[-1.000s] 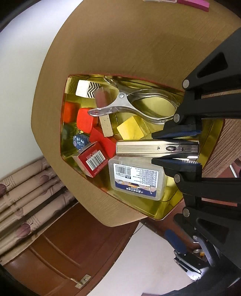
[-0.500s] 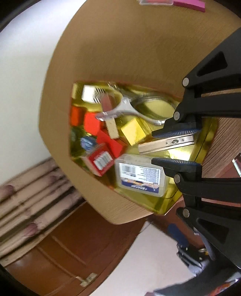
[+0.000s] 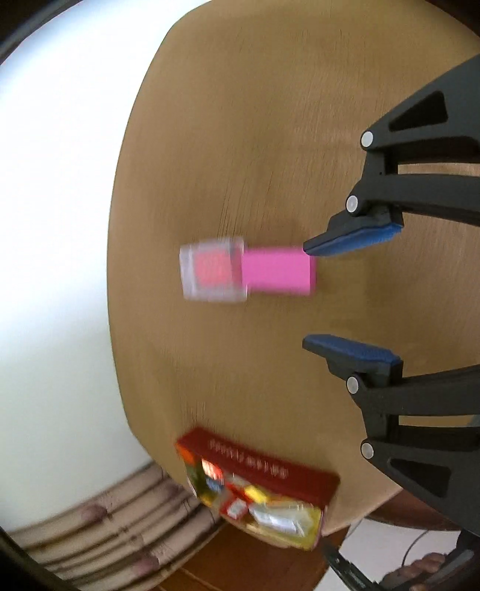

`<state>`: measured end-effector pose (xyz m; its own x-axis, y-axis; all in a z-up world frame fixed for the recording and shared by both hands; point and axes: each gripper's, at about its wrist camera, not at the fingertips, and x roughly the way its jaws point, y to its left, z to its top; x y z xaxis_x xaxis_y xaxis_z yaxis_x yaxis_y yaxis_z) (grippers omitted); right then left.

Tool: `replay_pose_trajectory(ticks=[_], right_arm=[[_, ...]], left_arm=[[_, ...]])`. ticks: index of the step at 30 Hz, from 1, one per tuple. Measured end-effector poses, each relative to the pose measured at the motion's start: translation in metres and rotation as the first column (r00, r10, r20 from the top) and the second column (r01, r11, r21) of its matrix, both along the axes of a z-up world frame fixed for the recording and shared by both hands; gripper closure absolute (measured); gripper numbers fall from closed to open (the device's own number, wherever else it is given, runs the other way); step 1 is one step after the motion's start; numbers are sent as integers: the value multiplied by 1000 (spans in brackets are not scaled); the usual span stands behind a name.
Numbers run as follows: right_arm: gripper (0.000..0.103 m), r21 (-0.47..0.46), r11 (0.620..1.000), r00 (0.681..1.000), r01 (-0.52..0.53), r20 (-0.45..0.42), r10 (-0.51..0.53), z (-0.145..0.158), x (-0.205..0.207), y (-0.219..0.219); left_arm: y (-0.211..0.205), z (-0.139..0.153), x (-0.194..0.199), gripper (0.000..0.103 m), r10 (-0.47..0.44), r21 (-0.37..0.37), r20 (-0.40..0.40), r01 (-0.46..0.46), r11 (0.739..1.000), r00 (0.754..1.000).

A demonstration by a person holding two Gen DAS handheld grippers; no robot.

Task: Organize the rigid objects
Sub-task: 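Lower the gold lighter into the tin tray and open the right gripper, then grasp the pink block with the right gripper while the left gripper grasps the clear red case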

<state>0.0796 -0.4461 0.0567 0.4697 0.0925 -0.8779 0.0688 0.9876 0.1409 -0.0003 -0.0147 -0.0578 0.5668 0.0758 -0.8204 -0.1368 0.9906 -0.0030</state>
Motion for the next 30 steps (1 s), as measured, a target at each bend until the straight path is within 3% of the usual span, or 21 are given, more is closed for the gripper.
replay_pose_trajectory(ticks=[6,15,16,17,22,26,30], right_arm=[[60,-1,1000,999,-27,-38,27,-18,19,-7],[61,-5,1000,995,-30,-92,30,-41,52,-5],[64,-29,999,995,-32,-100,29,-44,55,-3],[73,-47,998,994,-34,-102,29,-45,56,-3],[76,-87,994,994,-70,-92,62,-40,50,-2],[76,-86,996,998,-18,-56,14,-29,29,-33],[76,-166,984,997,68,-26,-73,-19,4,-84]], left_arm=[[-8,1,-3,56,-12,45,9,12,999,1000],[-9,-3,-1,56,-17,55,-5,17,998,1000],[-9,-3,0,56,-17,57,-5,17,998,1000],[-9,-3,0,56,-17,58,-6,17,998,1000],[-11,-2,-2,56,-33,71,1,33,997,999],[-17,4,-7,56,-56,72,30,53,996,998],[-34,12,-13,56,-103,45,22,102,994,994]])
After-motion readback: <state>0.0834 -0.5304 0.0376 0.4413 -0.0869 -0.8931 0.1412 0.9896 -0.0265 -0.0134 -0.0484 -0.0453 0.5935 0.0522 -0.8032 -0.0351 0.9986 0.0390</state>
